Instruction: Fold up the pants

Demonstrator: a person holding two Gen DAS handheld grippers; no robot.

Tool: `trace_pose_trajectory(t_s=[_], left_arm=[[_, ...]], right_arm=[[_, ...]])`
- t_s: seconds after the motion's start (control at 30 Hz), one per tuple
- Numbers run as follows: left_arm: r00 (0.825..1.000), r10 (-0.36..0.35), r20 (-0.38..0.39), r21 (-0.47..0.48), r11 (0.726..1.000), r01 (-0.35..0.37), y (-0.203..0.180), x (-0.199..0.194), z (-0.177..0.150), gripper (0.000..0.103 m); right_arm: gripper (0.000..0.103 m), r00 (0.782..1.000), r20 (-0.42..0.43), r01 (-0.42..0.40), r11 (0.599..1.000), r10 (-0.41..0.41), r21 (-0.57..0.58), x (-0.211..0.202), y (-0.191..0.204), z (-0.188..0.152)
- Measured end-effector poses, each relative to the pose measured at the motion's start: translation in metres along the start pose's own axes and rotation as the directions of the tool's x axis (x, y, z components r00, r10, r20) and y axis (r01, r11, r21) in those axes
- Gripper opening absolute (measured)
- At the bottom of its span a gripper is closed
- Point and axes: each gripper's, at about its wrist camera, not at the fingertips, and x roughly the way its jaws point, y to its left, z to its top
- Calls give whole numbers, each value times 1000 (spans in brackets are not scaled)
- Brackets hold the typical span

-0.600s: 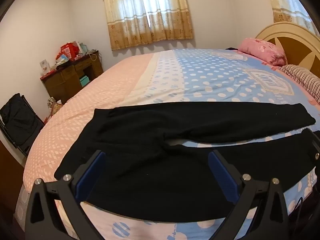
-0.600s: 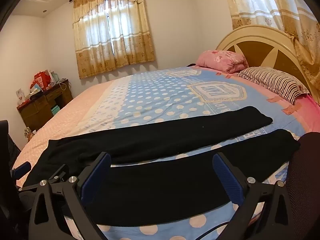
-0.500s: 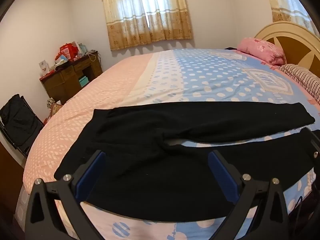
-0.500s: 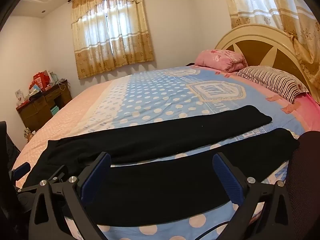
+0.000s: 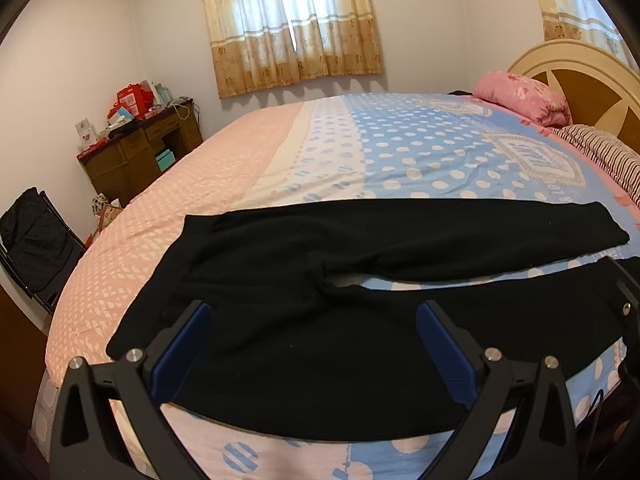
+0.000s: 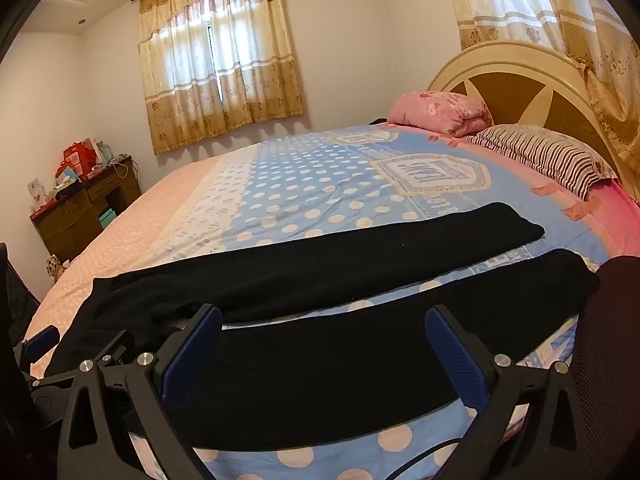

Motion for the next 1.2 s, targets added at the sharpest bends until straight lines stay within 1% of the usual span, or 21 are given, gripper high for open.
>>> trace_pose_trajectory(t_s=[1.2], left_arm=[[1000,4,-18,-10,1000,-4,4,1,-4,103]], right_arm=[[102,1000,-9,-4,1000,4,6,2,-1,-3]])
